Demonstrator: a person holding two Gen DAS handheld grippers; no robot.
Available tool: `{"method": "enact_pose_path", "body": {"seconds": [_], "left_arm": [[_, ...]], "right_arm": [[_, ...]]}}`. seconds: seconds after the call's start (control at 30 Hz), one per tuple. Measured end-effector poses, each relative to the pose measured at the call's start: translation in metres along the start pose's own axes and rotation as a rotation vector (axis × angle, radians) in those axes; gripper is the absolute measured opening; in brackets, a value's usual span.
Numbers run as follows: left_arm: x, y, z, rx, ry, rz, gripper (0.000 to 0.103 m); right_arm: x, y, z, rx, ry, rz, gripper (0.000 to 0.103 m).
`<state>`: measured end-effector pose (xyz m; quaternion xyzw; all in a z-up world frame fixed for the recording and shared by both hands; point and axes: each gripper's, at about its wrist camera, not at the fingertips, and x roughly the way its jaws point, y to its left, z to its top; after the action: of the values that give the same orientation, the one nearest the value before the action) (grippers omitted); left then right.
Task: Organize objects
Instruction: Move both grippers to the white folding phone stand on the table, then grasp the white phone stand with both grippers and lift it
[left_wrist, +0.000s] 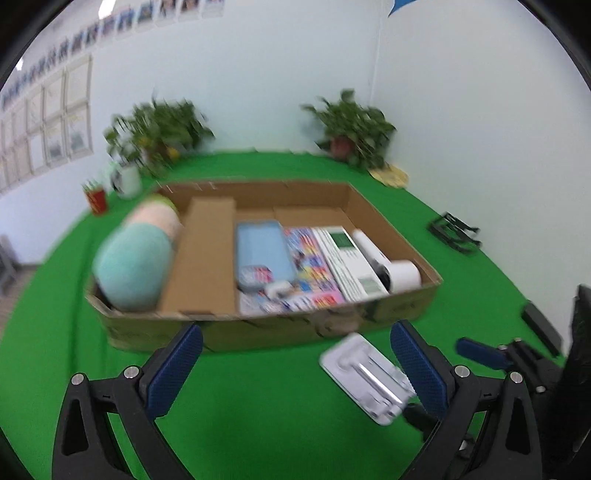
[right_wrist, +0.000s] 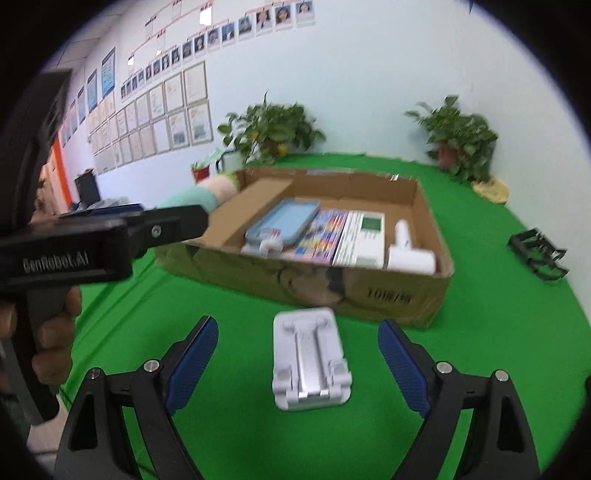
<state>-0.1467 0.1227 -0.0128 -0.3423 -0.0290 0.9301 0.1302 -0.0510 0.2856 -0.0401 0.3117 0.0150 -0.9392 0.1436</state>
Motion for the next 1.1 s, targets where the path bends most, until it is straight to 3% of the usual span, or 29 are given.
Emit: {"method": "enact_pose_path", "body": {"seconds": [0.1,0.3,0.43,0.53,0.63,0.83,0.97,1.1], "left_arm": [[0.03,0.008,-0.007,-0.059,0.113,-0.065,0.102],[0.068,0.018,-0.025,-0.129,0.214,-0.14,0.102],[0.085,0.024,-0.038,-0.177,0.272,-0.177,0.102],[0.092,0.028,-0.045,-0.206,0.291,-0.204,0.1],[0.095,0.03,-0.052,-0.213,0.31,-0.221,0.097],[0.094,0.03,-0.06,-0.218,0.326,-0.279,0.095],[0.087,0.028,-0.066,-0.228,0.342,-0.363,0.094],[0.08,0.028,-0.071,-0.236,0.346,-0.364,0.087]], "right_arm": [[0.014,-0.005,-0.01,0.006,0.062,0.037,0.088],[0.051,-0.025,-0.022,0.073,0.208,0.063,0.088],[0.061,-0.022,-0.026,0.066,0.242,0.102,0.088],[0.068,-0.012,-0.029,0.037,0.275,0.101,0.08],[0.066,-0.004,-0.03,-0.002,0.273,0.031,0.066],[0.054,0.007,-0.038,0.03,0.283,0.018,0.066],[0.047,0.015,-0.043,0.091,0.285,0.063,0.066],[0.041,0.022,-0.047,0.159,0.287,0.114,0.066]]}}
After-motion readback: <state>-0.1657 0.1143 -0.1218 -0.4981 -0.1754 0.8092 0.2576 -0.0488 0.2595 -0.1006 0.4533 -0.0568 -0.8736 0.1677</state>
